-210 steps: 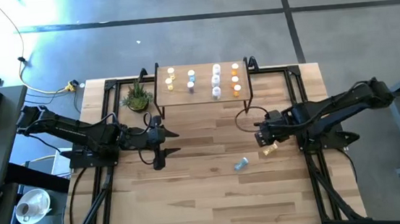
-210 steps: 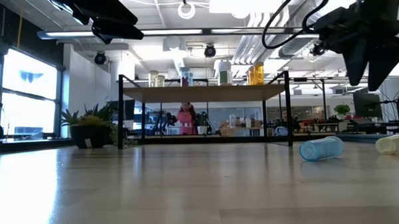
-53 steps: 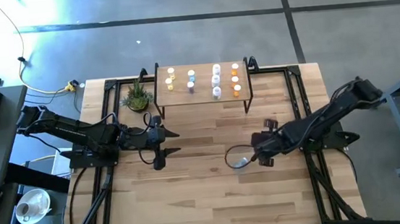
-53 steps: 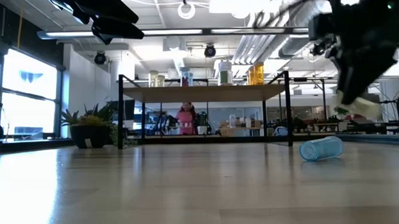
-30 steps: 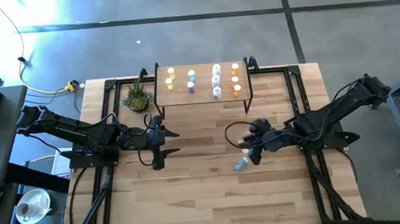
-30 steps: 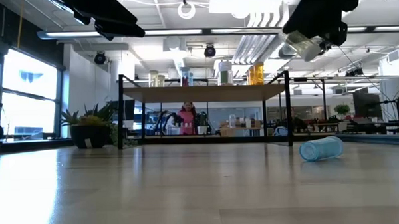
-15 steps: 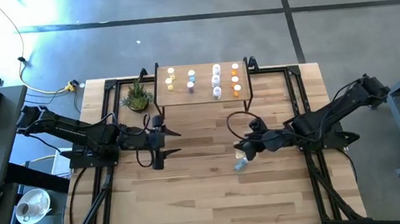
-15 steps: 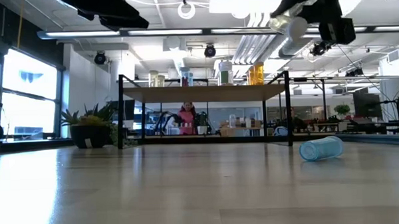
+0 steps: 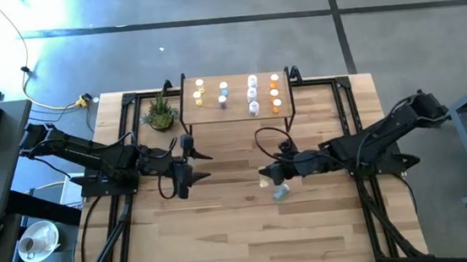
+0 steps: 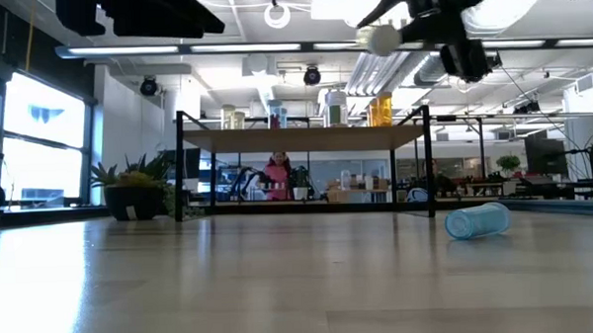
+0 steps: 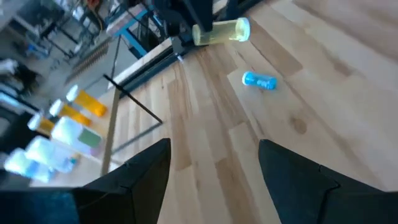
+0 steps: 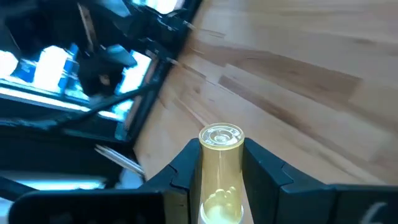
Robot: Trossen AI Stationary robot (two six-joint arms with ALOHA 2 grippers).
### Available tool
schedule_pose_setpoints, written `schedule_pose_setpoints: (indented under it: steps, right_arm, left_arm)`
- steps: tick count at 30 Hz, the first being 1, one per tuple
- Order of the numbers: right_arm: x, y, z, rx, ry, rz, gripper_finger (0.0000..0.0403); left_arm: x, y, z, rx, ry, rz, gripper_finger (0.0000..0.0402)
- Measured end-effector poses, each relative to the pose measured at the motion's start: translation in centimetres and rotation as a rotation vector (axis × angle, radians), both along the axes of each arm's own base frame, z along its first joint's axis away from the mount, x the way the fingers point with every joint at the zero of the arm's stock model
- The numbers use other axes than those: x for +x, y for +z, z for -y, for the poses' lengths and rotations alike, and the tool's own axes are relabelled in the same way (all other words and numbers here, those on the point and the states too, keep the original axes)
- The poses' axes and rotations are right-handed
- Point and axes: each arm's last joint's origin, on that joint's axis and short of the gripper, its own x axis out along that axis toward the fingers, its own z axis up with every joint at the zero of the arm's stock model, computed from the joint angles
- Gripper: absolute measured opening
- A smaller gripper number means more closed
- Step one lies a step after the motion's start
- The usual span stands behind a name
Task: Pick and place medicine bottles onto shelf by color
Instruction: Put the yellow pill bottle on the shelf
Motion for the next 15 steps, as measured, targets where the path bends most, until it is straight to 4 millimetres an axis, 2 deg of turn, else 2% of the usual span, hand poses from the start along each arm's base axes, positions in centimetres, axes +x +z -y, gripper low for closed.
schedule_pose_setpoints:
  steps: [7,15]
  right_arm:
    - [2.6,-0.8,0.2,0.156,-0.038,0.118,0.0079]
    - [4.5,-1.5,0.0,0.319,-0.017,0.219,0.0079]
  left_arm:
    - [0.0,0.0,0.4,0.165,-0.096,-0.032,0.0231]
    - [0.1,-0.1,2.5,0.314,-0.25,-0.023,0.0231]
